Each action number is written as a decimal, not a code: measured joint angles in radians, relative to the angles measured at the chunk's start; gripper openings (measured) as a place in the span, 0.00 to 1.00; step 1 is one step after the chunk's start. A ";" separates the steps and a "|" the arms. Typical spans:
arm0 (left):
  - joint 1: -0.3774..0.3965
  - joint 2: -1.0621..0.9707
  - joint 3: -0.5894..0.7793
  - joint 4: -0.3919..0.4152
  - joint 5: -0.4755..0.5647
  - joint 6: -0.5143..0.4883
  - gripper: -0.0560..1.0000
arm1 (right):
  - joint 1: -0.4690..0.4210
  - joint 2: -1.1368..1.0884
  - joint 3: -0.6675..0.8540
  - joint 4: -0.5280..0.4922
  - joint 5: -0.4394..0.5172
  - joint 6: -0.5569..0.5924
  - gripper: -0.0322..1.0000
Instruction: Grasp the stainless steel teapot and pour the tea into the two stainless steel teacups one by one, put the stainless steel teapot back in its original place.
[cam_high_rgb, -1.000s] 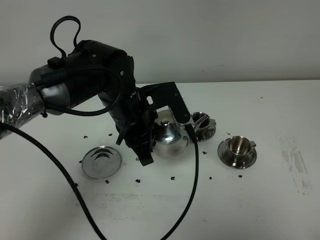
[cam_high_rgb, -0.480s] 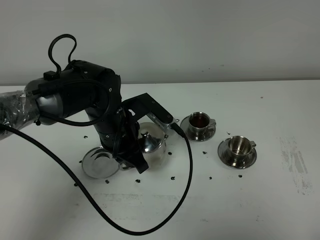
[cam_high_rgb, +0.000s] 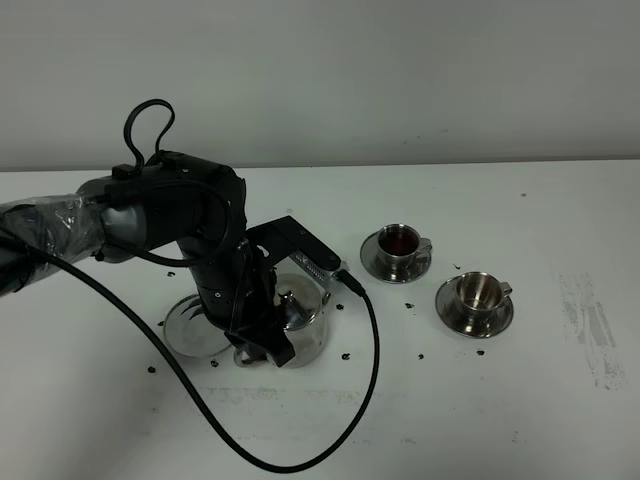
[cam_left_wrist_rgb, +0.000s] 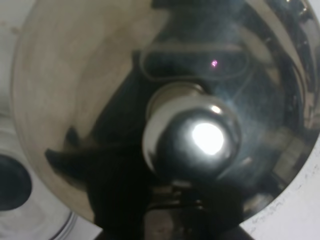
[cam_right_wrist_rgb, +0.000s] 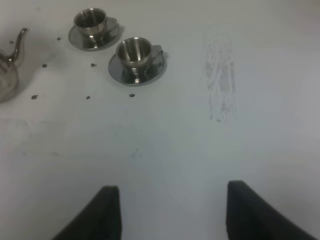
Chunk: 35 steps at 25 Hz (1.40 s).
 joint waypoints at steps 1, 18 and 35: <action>0.000 0.000 0.000 0.000 -0.005 0.007 0.22 | 0.000 0.000 0.000 0.000 0.000 0.000 0.48; -0.110 0.044 -0.404 0.158 0.049 0.082 0.22 | 0.000 0.000 0.000 0.000 -0.001 0.000 0.48; -0.186 0.324 -0.711 0.301 0.020 0.440 0.22 | 0.000 0.000 0.000 0.000 -0.001 0.000 0.48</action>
